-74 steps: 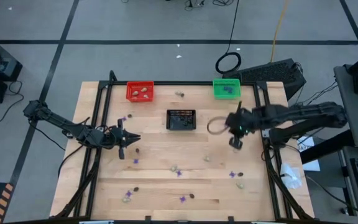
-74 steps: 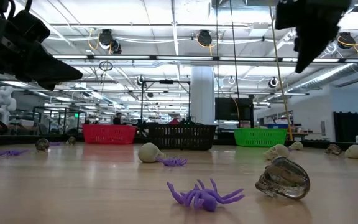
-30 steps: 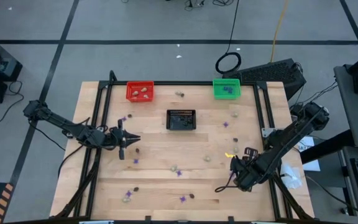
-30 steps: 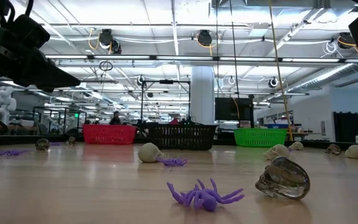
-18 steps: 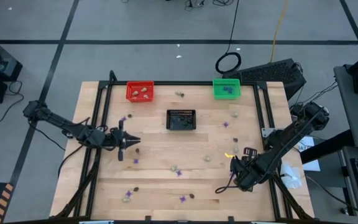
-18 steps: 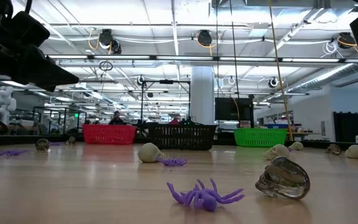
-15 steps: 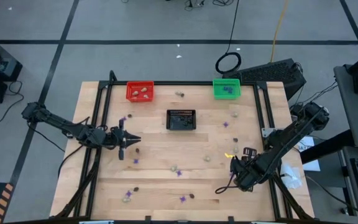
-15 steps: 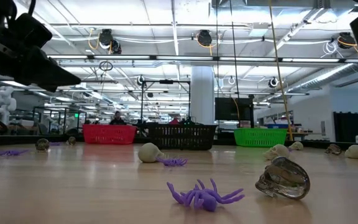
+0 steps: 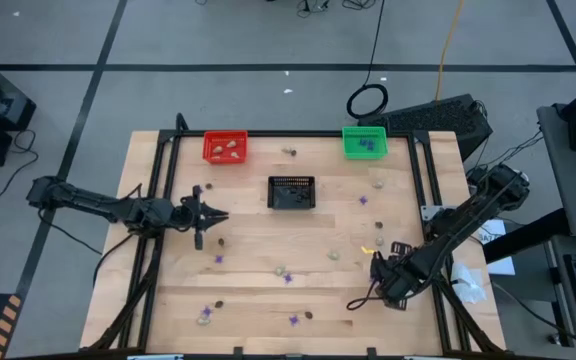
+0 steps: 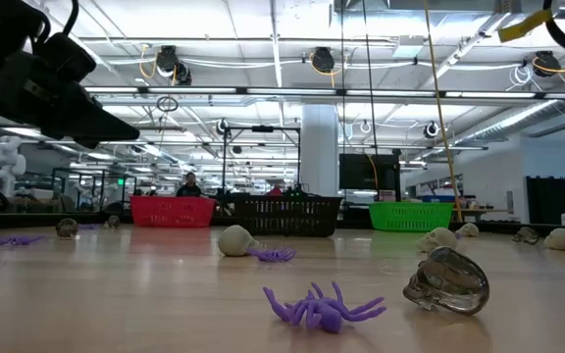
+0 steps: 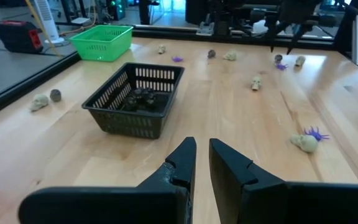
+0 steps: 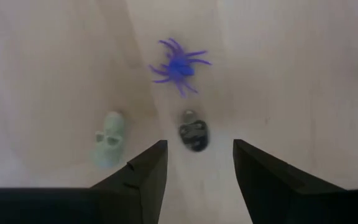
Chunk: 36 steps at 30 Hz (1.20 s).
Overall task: Sort Halloween decoration
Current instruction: Put the black skull toy into the black bin
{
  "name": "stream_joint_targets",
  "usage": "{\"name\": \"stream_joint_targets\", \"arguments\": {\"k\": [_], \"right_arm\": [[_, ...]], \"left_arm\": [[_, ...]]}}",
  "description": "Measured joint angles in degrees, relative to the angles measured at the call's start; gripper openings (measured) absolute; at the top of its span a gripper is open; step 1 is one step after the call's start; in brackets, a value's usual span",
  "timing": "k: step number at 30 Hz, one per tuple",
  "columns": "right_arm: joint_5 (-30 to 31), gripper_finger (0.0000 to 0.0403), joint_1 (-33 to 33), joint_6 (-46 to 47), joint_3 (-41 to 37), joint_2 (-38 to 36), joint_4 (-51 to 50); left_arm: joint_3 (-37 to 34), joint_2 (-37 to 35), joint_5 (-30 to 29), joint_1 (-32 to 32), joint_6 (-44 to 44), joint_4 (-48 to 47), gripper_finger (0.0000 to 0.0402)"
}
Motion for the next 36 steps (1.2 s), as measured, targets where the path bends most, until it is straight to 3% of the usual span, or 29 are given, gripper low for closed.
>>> {"name": "stream_joint_targets", "arguments": {"k": [13, 36], "right_arm": [[-0.01, 0.0166, -0.02, 1.18, -4.94, -0.02, 6.36], [0.33, 0.0049, -0.02, 2.45, -6.39, -0.15, 8.59]], "left_arm": [[0.02, 0.00, 0.02, 0.28, -0.02, -0.14, 0.0042], [0.07, 0.00, -0.26, 0.24, 0.01, -0.48, 0.0042]]}}
